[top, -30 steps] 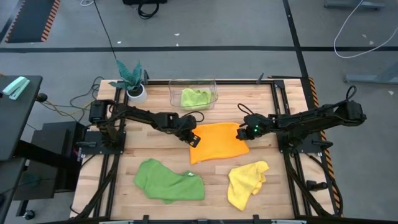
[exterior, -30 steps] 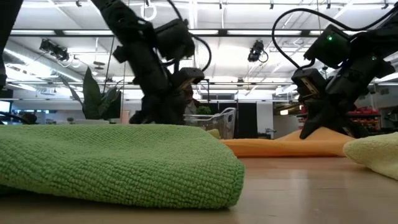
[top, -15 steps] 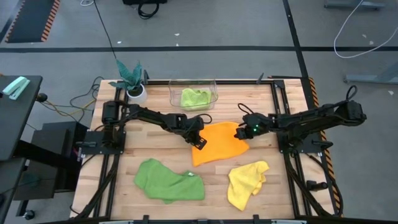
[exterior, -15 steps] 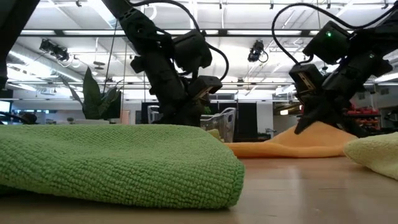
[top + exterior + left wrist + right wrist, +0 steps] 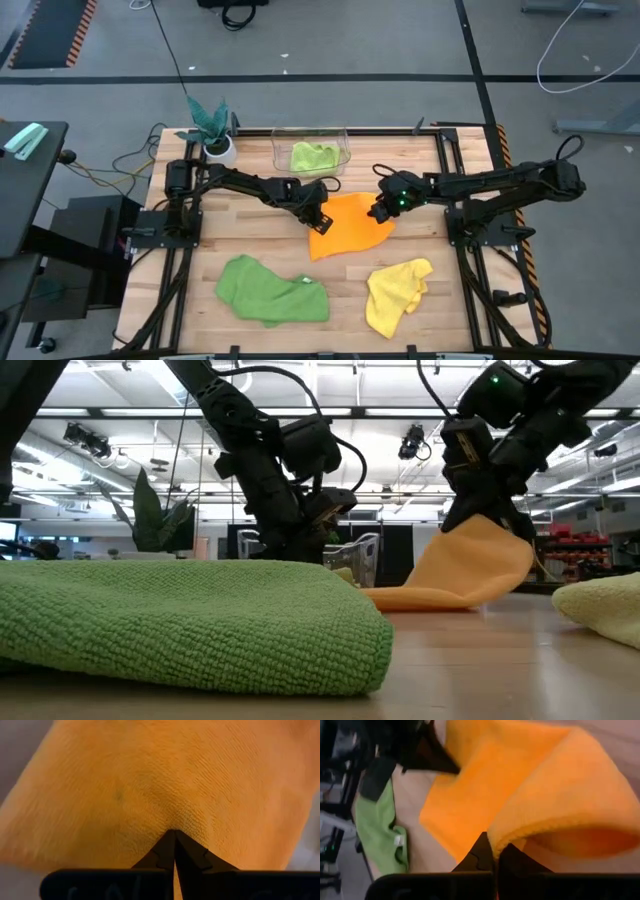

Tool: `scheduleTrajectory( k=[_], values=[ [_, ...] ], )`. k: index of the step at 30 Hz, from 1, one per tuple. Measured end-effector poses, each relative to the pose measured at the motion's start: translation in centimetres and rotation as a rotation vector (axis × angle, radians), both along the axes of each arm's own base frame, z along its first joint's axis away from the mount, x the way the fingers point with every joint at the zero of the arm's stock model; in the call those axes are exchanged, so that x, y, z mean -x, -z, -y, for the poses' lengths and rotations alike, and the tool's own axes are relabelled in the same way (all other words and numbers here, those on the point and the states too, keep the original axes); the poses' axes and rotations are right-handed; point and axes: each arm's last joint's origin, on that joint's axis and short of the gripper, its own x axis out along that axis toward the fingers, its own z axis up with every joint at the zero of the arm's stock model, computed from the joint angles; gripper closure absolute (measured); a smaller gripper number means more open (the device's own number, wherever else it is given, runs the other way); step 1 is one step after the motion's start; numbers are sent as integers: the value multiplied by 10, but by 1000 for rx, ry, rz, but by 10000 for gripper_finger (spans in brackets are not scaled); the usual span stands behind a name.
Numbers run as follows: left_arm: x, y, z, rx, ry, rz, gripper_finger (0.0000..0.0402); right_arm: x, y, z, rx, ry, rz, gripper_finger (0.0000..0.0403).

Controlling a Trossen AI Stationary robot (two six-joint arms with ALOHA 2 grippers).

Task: Fold microfiber towels
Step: Fold the orange microfiber cloth

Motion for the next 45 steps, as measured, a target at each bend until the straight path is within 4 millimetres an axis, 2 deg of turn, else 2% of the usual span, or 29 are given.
scheduleTrajectory(
  k=[5,13,19,22,28,32,36,41,45],
  values=[
    [-2,-2,-4,-25,0,37,395,-19,2,-1,4,-77,-37,403],
    [2,-11,-6,-46,-11,35,371,-64,-4,-8,61,-201,-35,403],
    [14,-39,-5,-98,-17,17,390,-90,-1,-11,69,-246,-51,403],
    [28,-56,-5,-138,-29,-31,394,-99,-4,-12,79,-256,-35,403],
    [53,-76,-2,-204,-57,-144,374,-108,-13,-9,98,-241,-7,403],
    [60,-80,2,-211,-54,-150,370,-111,-4,-2,88,-221,-51,403],
    [61,-78,6,-203,-56,-161,382,-115,2,1,86,-206,-58,403],
    [64,-73,11,-199,-41,-205,396,-133,-12,3,126,-227,-11,403],
    [68,-71,12,-188,-54,-255,388,-152,-15,5,160,-269,-33,403]
  ],
)
